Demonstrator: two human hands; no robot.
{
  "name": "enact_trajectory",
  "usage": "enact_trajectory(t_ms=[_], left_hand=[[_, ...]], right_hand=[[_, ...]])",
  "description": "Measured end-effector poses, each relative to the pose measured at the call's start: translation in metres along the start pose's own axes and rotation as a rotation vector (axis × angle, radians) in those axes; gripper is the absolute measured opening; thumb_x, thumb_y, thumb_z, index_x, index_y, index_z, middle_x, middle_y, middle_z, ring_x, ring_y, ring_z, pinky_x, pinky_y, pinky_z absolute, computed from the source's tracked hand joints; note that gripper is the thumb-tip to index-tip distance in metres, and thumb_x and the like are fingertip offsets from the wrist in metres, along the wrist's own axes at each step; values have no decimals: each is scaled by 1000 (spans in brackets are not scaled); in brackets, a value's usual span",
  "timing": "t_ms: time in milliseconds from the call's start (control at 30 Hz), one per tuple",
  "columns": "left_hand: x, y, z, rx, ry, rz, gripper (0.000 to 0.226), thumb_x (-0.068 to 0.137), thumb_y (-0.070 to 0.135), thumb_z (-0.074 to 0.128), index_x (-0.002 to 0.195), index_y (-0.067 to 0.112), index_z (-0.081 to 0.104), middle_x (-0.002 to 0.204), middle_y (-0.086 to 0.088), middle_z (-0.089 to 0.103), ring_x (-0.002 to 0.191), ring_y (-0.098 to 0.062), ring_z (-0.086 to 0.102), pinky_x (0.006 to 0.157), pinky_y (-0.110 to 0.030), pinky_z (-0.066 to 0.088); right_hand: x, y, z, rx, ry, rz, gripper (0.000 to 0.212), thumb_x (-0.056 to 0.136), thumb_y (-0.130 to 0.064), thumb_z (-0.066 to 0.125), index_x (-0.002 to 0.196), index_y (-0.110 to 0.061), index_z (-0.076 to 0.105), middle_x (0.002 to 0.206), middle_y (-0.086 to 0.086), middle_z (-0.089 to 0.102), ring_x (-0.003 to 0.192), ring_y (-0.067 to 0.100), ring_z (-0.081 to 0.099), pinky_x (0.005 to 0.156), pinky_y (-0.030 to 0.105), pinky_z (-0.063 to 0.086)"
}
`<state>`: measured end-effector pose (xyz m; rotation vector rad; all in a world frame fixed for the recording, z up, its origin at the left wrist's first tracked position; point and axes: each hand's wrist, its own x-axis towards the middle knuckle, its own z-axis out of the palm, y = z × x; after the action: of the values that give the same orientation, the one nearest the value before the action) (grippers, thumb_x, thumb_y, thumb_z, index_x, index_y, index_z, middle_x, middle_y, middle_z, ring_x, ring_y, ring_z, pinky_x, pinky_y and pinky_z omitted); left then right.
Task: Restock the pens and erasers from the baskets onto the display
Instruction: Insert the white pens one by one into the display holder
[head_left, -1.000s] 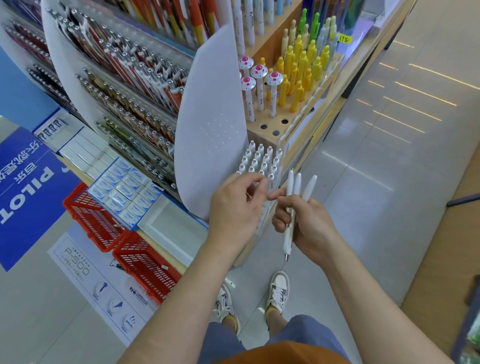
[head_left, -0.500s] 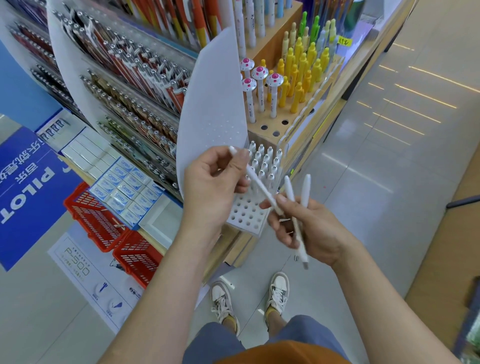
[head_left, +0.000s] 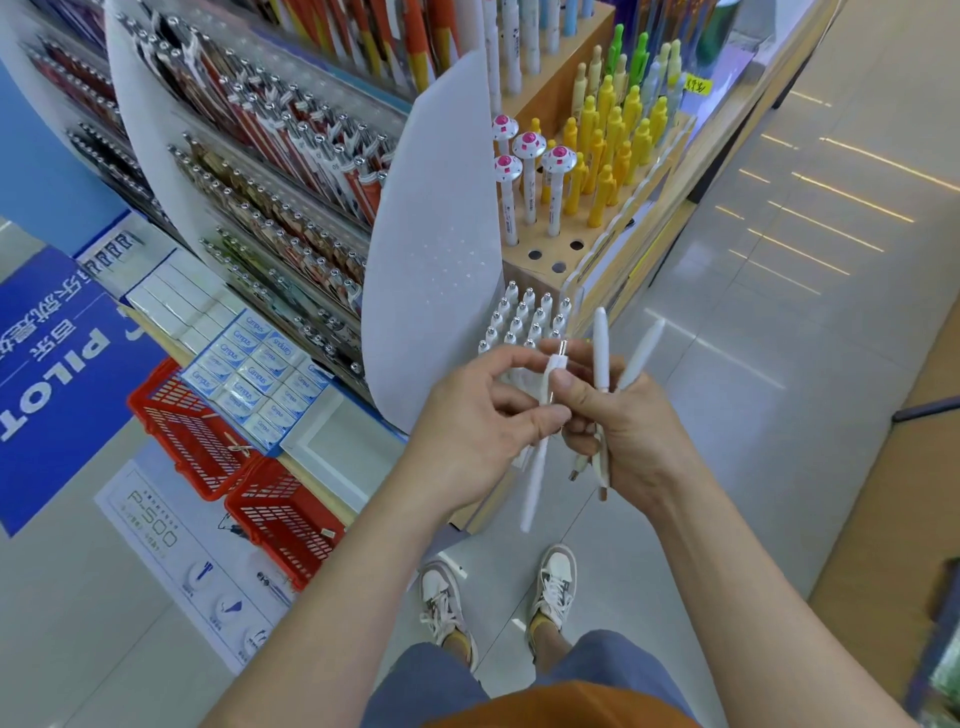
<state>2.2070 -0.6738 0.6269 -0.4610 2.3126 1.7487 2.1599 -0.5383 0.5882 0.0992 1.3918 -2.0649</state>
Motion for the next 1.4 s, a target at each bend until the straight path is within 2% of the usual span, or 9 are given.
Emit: enact_trajectory(t_ms=[100, 200, 300, 333, 467, 600, 867, 1167, 1400], left_hand=[[3, 1, -3, 65, 52, 70, 35, 82, 14, 72, 95, 44, 59, 71, 0, 72, 72, -19, 68, 76, -32, 56], [11, -7, -13, -43, 269, 86, 17, 83, 16, 71, 91, 30, 66, 78, 2, 73, 75, -17, 71, 73, -37, 58], [16, -13, -15, 24, 405, 121, 8, 82, 23, 73, 82, 30, 68, 74, 9, 69, 69, 2, 62, 68, -14, 49], [16, -15, -12, 61, 422, 123, 7, 81, 25, 74, 80, 29, 69, 72, 8, 66, 64, 1, 58, 63, -12, 46], [22, -30, 3, 97, 472, 125, 8, 79, 25, 76, 75, 21, 70, 63, 1, 66, 59, -21, 60, 57, -31, 51], [30, -45, 14, 164, 516, 133, 14, 80, 27, 75, 75, 16, 68, 63, 2, 67, 59, -19, 64, 58, -39, 54], [39, -61, 26, 338, 520, 244, 13, 77, 24, 75, 82, 14, 69, 68, 2, 65, 64, -18, 63, 63, -38, 54], [44, -64, 28, 447, 469, 308, 14, 81, 25, 70, 78, 14, 61, 65, 2, 60, 58, -23, 58, 54, -39, 51], [40, -65, 26, 631, 340, 426, 26, 94, 29, 55, 119, 19, 57, 86, 2, 66, 74, -22, 61, 60, -33, 49]], right_hand=[[3, -1, -1, -8, 68, 1, 25, 81, -21, 67, 104, -12, 62, 59, -2, 50, 45, 10, 35, 41, 19, 26], [7, 3, -10, 62, 202, 65, 13, 94, -22, 58, 96, -10, 65, 62, 2, 47, 46, 12, 33, 40, 19, 27], [8, 11, -21, 135, 294, 125, 12, 94, -16, 56, 89, -10, 65, 61, 3, 44, 45, 11, 30, 38, 19, 25], [9, 14, -23, 145, 310, 141, 12, 94, -15, 55, 87, -11, 65, 60, 2, 43, 45, 11, 29, 38, 19, 24], [8, 24, -25, 147, 320, 181, 13, 94, -13, 54, 86, -10, 64, 58, 1, 42, 44, 11, 30, 38, 20, 24], [8, 28, -26, 141, 295, 197, 14, 95, -14, 54, 87, -9, 64, 55, 2, 41, 44, 12, 30, 39, 20, 24], [11, 35, -28, 106, 240, 226, 14, 96, -14, 53, 100, -7, 64, 62, 7, 50, 46, 14, 41, 39, 21, 30], [14, 43, -28, 89, 248, 244, 14, 94, -15, 56, 105, -10, 65, 76, 8, 60, 52, 14, 48, 39, 21, 32], [14, 47, -27, -36, 295, 231, 23, 92, -21, 60, 113, -29, 65, 105, 3, 67, 62, 14, 57, 47, 24, 33]])
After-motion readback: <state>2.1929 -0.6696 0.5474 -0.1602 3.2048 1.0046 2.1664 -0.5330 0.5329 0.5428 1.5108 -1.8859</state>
